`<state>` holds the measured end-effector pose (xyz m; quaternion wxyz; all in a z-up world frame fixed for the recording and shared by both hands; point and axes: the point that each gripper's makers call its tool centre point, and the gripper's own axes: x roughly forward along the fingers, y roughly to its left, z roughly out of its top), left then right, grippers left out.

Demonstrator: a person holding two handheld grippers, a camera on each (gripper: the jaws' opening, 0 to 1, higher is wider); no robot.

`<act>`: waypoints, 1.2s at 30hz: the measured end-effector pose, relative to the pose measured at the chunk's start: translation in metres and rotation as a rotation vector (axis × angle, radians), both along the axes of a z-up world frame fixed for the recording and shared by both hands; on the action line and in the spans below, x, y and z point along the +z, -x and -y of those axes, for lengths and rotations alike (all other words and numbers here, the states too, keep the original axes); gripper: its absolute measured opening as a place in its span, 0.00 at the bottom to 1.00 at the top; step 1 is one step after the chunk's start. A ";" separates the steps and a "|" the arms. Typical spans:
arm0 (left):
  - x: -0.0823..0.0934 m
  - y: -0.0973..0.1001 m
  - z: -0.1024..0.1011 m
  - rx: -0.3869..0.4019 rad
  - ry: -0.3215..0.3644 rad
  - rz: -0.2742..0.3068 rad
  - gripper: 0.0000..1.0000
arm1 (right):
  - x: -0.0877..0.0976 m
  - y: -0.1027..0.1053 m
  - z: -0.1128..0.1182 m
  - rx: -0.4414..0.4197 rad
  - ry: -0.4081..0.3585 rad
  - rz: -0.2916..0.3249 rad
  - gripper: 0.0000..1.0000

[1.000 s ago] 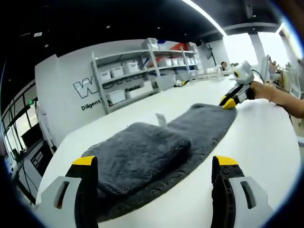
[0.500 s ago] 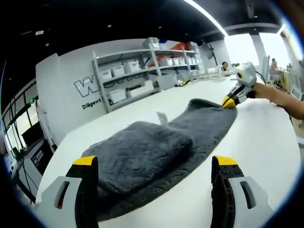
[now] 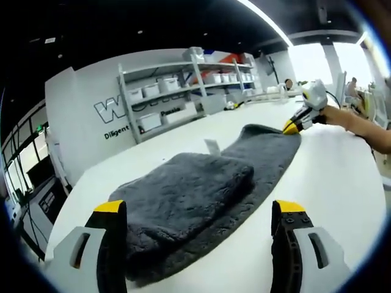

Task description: Open the folded towel by lifting each exposed corner and separating the folded layers until the towel lies flat within the target outline without major curled edges

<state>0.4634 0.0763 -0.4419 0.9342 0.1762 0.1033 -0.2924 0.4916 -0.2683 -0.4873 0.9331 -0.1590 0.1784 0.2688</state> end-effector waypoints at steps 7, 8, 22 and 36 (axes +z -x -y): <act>-0.002 0.000 -0.002 0.002 -0.008 -0.007 0.97 | -0.001 0.001 0.010 -0.024 0.054 0.004 0.00; -0.002 -0.001 -0.002 0.003 -0.008 -0.007 0.97 | -0.001 0.001 0.012 -0.028 0.061 0.005 0.00; -0.001 -0.002 -0.004 0.006 -0.006 -0.008 0.97 | -0.001 -0.002 0.047 -0.132 0.180 0.020 0.00; 0.001 0.000 -0.002 0.000 0.000 -0.003 0.97 | 0.001 -0.003 0.089 -0.253 0.298 0.019 0.00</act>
